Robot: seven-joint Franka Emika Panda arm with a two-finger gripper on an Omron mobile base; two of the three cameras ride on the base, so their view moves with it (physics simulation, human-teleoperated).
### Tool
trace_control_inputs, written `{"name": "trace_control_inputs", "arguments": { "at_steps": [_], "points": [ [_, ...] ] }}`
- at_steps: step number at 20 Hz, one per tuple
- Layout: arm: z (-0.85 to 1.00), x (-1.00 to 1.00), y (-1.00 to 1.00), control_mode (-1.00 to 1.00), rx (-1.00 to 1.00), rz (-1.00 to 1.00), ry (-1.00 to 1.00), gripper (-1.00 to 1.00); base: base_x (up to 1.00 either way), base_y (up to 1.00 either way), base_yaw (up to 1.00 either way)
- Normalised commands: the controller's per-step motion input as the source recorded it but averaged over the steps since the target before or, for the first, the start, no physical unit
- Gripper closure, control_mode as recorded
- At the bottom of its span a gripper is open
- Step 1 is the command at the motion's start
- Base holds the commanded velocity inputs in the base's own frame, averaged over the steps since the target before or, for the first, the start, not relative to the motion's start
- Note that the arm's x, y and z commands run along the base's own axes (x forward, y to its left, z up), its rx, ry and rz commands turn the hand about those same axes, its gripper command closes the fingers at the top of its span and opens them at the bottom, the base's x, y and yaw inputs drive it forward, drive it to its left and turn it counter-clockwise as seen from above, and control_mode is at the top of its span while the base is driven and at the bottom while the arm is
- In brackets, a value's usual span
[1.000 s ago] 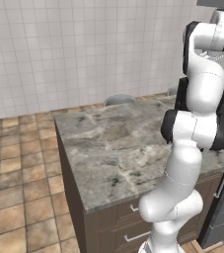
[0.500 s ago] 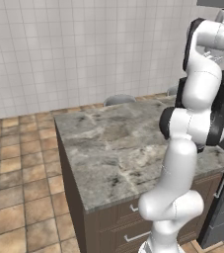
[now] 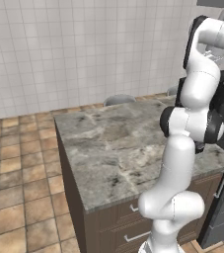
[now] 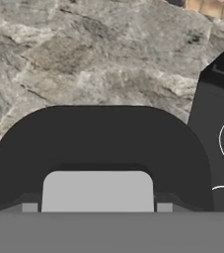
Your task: Grab the onion and garlic from the fridge, place them in the blender, close the lid, and turn on the blender to create a marinade.
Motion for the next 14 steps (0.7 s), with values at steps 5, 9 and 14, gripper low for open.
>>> {"name": "trace_control_inputs", "arguments": {
  "at_steps": [5, 9, 14],
  "points": [
    [0.0, 0.01, 0.53, -1.0, 0.0, -0.2, 0.0, 1.0, 0.0, 0.0, 0.0],
    [0.0, 0.12, 0.18, -1.0, 0.0, -0.16, 0.0, 1.0, 0.0, 0.0, 0.0],
    [-0.13, 0.02, -0.15, -1.0, 0.0, -0.13, 0.0, 1.0, 0.0, 0.0, 0.0]
  ]
}}
